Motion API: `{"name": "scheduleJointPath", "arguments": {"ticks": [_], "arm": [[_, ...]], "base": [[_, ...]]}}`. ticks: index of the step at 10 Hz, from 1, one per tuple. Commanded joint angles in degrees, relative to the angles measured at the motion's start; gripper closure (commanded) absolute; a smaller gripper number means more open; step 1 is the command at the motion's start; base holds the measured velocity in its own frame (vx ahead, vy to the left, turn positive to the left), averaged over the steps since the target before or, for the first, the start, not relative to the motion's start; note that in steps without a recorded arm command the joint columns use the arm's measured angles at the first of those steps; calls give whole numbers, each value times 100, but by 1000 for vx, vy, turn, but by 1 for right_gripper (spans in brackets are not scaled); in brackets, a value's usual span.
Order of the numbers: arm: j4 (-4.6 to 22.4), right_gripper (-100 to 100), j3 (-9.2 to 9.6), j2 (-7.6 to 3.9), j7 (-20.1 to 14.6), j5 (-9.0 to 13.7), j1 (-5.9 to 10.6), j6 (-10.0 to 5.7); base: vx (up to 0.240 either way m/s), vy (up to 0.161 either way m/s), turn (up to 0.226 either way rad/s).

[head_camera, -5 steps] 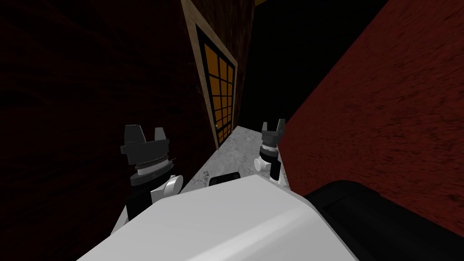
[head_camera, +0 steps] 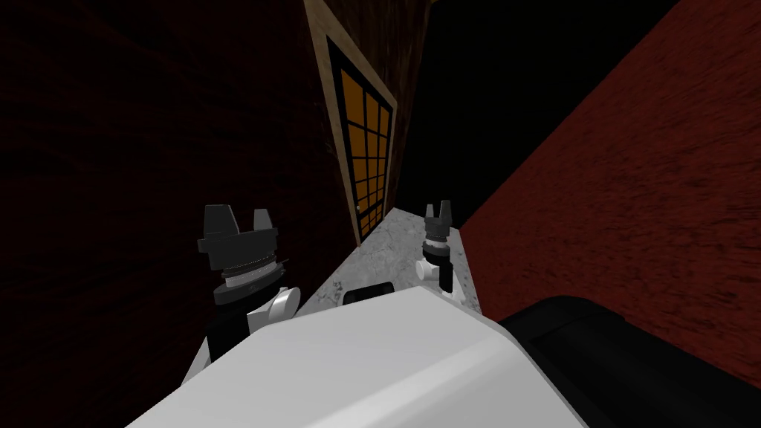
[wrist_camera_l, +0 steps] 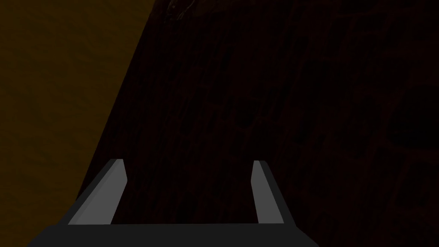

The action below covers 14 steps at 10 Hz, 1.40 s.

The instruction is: Pull the door open

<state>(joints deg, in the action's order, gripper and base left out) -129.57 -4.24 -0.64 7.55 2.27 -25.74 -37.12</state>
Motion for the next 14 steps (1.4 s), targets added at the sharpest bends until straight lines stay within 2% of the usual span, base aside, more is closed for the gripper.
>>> {"name": "scheduleJointPath", "arguments": {"ticks": [1,6,14], "arm": [[175,-100,-18,-47,155,-127,-1,-56],[874,-100,-87,-167,688,-586,82,-245],[1719,-100,-170,-259,1332,-1141,182,-474]], "base": [[92,-58,113],[94,-71,139],[65,-62,109]]}}
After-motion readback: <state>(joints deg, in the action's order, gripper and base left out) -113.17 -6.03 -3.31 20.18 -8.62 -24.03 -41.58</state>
